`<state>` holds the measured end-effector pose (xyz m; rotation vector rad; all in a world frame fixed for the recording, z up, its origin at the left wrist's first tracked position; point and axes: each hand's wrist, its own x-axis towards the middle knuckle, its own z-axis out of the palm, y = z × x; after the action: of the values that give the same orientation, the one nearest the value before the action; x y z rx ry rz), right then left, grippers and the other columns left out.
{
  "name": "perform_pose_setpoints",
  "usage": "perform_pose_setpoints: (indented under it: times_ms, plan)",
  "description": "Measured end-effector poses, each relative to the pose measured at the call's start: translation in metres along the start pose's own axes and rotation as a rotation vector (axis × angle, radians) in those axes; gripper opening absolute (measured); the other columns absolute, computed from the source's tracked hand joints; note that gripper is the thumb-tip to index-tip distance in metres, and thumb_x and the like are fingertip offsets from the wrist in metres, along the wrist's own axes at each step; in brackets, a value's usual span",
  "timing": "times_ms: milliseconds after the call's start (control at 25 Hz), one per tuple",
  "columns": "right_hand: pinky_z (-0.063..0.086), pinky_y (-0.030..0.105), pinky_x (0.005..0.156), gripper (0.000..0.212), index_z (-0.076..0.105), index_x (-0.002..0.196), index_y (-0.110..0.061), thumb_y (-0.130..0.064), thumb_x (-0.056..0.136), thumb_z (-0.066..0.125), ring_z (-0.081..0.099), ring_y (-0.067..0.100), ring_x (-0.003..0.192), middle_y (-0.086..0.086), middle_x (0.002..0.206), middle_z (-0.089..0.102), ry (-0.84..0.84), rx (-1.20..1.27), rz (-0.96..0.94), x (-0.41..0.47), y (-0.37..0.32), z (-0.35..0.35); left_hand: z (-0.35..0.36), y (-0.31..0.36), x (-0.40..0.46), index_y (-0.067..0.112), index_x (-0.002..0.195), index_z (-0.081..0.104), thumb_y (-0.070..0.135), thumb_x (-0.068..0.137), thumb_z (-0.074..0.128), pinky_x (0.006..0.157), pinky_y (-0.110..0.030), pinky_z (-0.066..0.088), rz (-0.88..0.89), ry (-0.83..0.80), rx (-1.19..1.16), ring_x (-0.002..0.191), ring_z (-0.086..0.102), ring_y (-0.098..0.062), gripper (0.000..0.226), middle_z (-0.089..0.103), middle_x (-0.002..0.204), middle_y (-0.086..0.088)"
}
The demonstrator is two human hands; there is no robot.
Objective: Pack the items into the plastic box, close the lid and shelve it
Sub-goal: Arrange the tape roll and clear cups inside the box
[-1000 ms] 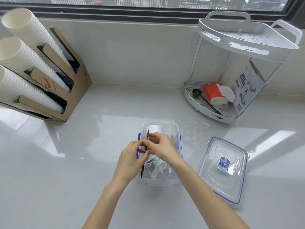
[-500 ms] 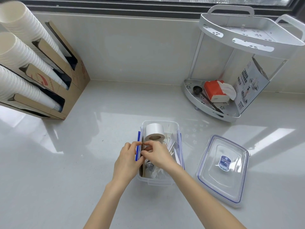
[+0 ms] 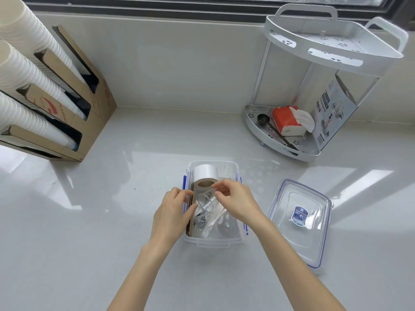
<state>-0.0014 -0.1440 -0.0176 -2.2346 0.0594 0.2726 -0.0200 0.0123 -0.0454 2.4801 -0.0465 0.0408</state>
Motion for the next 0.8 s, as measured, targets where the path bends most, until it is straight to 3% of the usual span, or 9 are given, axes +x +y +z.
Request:
perform_pose_setpoints:
  times_ms: [160,440,600,800]
  plan:
    - [0.046,0.036,0.098,0.030,0.060,0.115,-0.015,-0.015,0.087,0.049,0.056,0.019,0.114,0.003,0.121,0.064,-0.149,-0.295,-0.042,-0.011,0.013,-0.009,0.005,0.004,-0.001,0.024,0.115,0.057,0.029,0.087,0.051,0.083,-0.024,0.024,0.133,-0.095,0.087,0.109,0.045,-0.018,0.029,0.061,0.112,0.006]
    - [0.027,0.031,0.101,0.034,0.055,0.118,-0.018,-0.014,0.083,0.052,0.041,0.022,0.121,0.004,0.125,0.055,-0.217,-0.598,-0.108,-0.017,0.022,-0.003,0.010,0.002,-0.006,0.026,0.107,0.064,0.040,0.083,0.044,0.086,-0.027,0.011,0.161,-0.207,0.223,0.117,0.038,-0.020,0.034,0.062,0.114,0.010]
    - [0.023,0.030,0.100,0.034,0.056,0.113,-0.018,-0.005,0.083,0.047,0.039,0.021,0.119,0.001,0.120,0.057,-0.111,-0.624,-0.131,-0.016,0.028,0.007,0.011,0.004,-0.006,0.025,0.101,0.064,0.032,0.087,0.049,0.083,-0.025,0.008,0.143,-0.213,0.233,0.118,0.034,-0.017,0.022,0.062,0.112,0.012]
    - [0.020,0.028,0.080,0.029,0.060,0.104,-0.021,-0.004,0.086,0.045,0.042,0.019,0.114,-0.001,0.109,0.059,0.021,-0.565,-0.165,-0.018,0.030,0.013,0.010,0.006,-0.009,0.023,0.093,0.065,0.028,0.086,0.050,0.079,-0.022,0.008,0.117,-0.220,0.158,0.116,0.032,-0.014,0.017,0.060,0.108,0.012]
